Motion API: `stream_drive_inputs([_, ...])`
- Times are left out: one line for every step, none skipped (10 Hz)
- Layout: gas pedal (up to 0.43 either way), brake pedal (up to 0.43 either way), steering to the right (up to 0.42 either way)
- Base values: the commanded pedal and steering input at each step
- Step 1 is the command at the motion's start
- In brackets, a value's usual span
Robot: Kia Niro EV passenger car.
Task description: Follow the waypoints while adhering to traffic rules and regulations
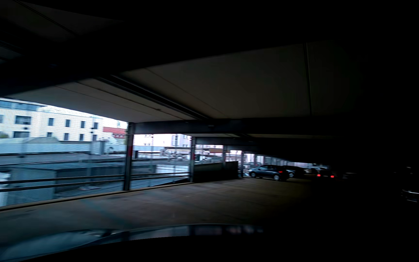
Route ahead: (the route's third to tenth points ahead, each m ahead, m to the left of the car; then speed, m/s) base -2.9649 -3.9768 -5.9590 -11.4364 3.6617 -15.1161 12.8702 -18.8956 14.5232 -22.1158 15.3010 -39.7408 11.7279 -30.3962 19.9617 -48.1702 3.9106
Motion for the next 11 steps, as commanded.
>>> stream_drive_inputs([0.079,0.0,0.446])
stream_drive_inputs([0.079,0.0,0.424])
stream_drive_inputs([0.079,0.0,0.385])
stream_drive_inputs([0.079,0.0,0.34])
stream_drive_inputs([0.079,0.0,0.322])
stream_drive_inputs([0.098,0.0,0.305])
stream_drive_inputs([0.11,0.0,0.286])
stream_drive_inputs([0.11,0.0,0.265])
stream_drive_inputs([0.11,0.0,0.243])
stream_drive_inputs([0.118,0.0,0.226])
stream_drive_inputs([0.118,0.0,0.209])
